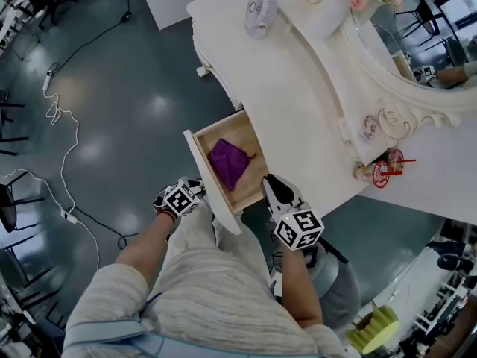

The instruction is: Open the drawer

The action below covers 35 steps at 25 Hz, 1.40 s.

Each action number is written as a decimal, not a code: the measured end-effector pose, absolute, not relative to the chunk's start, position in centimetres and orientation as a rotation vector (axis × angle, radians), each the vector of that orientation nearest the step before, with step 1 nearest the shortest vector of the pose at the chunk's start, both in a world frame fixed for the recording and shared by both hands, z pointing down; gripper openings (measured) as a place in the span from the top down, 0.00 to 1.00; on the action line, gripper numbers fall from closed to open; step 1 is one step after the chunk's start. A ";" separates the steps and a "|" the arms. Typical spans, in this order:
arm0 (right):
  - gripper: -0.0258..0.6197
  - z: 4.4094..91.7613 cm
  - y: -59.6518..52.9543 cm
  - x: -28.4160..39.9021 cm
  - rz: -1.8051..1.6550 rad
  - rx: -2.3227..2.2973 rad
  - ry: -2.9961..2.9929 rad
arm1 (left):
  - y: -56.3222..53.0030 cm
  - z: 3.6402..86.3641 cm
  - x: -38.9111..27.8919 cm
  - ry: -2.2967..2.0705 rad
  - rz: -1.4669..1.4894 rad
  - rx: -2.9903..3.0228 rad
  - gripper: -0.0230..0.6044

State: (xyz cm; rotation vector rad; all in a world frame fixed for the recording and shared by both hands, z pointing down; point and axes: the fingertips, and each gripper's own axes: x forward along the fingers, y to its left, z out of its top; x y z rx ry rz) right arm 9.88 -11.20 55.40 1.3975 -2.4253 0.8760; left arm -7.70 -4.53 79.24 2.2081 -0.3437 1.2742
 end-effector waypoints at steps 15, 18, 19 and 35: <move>0.94 55.1 -11.7 10.5 0.858 1.397 -2.442 | -4.2 75.5 -8.4 -0.361 1.211 2.272 0.52; 0.94 54.6 -11.6 10.3 0.849 1.399 -2.449 | -5.4 73.8 -8.6 -0.419 1.159 2.277 0.52; 0.94 54.4 -11.7 10.2 0.845 1.399 -2.453 | -5.8 73.2 -8.6 -0.441 1.140 2.277 0.52; 0.94 49.5 -10.9 9.4 0.761 1.397 -2.543 | -12.5 57.6 -2.6 -0.624 0.572 2.500 0.72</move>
